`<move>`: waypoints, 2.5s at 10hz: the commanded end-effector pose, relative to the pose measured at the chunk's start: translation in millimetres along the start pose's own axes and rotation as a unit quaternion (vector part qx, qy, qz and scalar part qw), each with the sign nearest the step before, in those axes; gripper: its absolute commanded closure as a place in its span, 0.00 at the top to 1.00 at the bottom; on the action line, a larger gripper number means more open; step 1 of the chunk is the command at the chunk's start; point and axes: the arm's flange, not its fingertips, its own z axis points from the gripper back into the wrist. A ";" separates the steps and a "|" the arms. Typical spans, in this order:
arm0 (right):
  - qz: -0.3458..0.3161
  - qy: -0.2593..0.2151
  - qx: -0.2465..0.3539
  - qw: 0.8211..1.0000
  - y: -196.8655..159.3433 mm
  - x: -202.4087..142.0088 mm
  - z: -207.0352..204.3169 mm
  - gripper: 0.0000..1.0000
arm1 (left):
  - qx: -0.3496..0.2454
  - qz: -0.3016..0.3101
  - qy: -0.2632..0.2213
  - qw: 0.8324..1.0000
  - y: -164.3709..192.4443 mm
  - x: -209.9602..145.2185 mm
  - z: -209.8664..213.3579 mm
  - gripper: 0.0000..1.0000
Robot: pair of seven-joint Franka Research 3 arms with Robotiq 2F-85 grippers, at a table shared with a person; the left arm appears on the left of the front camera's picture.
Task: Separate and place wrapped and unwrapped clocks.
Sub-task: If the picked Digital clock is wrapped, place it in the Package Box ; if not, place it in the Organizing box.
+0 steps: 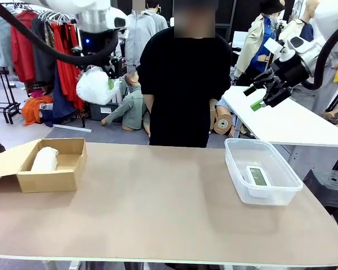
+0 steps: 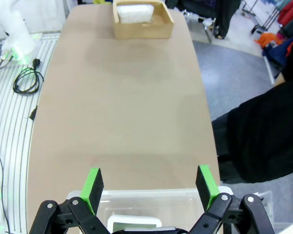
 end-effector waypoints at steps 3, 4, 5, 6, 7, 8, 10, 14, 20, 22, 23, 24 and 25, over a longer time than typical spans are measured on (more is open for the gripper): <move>0.001 0.000 -0.001 1.000 0.0 1.1 1.0 1.00 | 0.099 0.144 -0.001 0.985 16.6 -10.4 -37.9 0.00; 0.001 0.000 -0.001 1.000 0.0 1.1 1.0 1.00 | 0.077 0.151 0.006 0.986 27.2 -14.2 -50.7 0.00; 0.001 0.000 -0.001 1.000 0.0 1.1 1.0 1.00 | 0.069 0.170 0.015 0.983 37.4 -21.9 -62.7 0.00; 0.001 0.000 -0.001 1.000 0.0 1.1 1.0 1.00 | 0.056 0.181 0.012 0.982 43.4 -28.4 -69.9 0.00; 0.001 0.000 -0.001 1.000 0.0 1.1 1.0 1.00 | 0.053 0.189 0.020 0.980 45.8 -29.7 -73.4 0.00; 0.001 0.000 -0.001 1.000 0.0 1.1 1.0 1.00 | 0.048 0.168 0.010 0.985 27.8 -22.5 -62.2 0.00; 0.001 0.000 -0.001 1.000 0.0 1.1 1.0 1.00 | 0.068 0.174 0.030 0.982 42.0 -16.1 -74.2 0.00; 0.001 0.000 -0.001 1.000 0.0 1.1 1.0 1.00 | 0.068 0.174 0.030 0.982 42.0 -16.1 -74.2 0.00; 0.001 0.000 -0.001 1.000 0.0 1.1 1.0 1.00 | 0.031 0.180 0.065 0.981 78.3 -17.2 -119.3 0.00; 0.001 0.000 -0.001 1.000 0.0 1.1 1.0 1.00 | 0.004 0.188 0.088 0.978 89.5 -25.2 -140.4 0.00; 0.001 0.000 -0.001 1.000 0.0 1.1 1.0 1.00 | -0.016 0.184 0.094 0.978 94.2 -28.0 -150.0 0.00; 0.001 0.000 -0.001 1.000 0.0 1.1 1.0 1.00 | -0.018 0.195 0.084 0.977 98.3 -31.7 -165.4 0.00; 0.001 0.000 -0.001 1.000 0.0 1.1 1.0 1.00 | -0.026 0.202 0.077 0.976 98.3 -37.1 -181.0 0.00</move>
